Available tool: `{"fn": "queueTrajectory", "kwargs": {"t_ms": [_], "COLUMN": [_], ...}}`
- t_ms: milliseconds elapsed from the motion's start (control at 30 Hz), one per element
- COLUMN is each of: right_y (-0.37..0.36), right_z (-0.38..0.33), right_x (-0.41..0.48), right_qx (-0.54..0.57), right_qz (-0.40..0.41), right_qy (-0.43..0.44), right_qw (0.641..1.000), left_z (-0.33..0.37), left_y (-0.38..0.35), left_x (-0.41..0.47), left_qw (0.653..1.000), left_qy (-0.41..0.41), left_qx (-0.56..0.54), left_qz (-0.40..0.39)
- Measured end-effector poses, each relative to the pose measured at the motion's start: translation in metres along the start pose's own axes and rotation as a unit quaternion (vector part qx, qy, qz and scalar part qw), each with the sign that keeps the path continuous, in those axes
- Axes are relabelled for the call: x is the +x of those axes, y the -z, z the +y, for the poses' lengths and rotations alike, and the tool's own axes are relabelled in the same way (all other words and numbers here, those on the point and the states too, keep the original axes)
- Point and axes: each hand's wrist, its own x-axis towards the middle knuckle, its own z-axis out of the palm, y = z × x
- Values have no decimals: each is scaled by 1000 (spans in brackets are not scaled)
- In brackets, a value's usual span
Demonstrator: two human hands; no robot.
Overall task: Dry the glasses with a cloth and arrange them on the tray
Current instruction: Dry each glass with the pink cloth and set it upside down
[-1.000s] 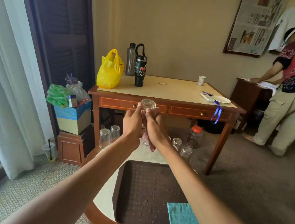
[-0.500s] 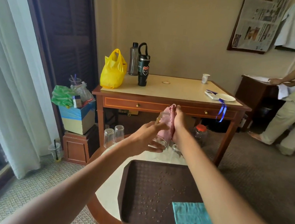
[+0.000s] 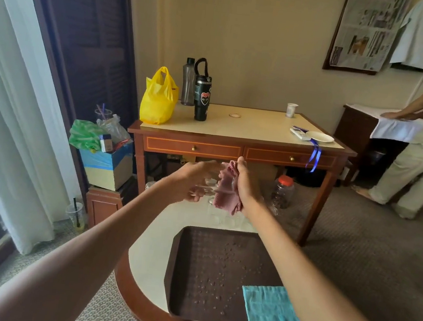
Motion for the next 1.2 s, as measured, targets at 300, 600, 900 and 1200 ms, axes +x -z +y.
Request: {"fn": "queueTrajectory", "kwargs": {"t_ms": [300,600,900,1200], "right_y": [-1,24,-4,21], "right_z": [-13,-18,-15,-7], "right_x": [-10,-17,-13,6], "right_qx": [-14,10,-63,17], "right_qz": [-68,-147,-74,-249], "right_qy": [80,-99,39,-243], "right_qw": [994,984,994,937], "left_z": [-17,-32,-14,-32], "left_y": [-20,-13,-10,7], "left_x": [3,3,17,0], "left_qw": [973,784,974,768], "left_qy": [-138,-544,-130,-539], "left_qx": [-81,222,-114,297], "left_qz": [165,202,144,178]}}
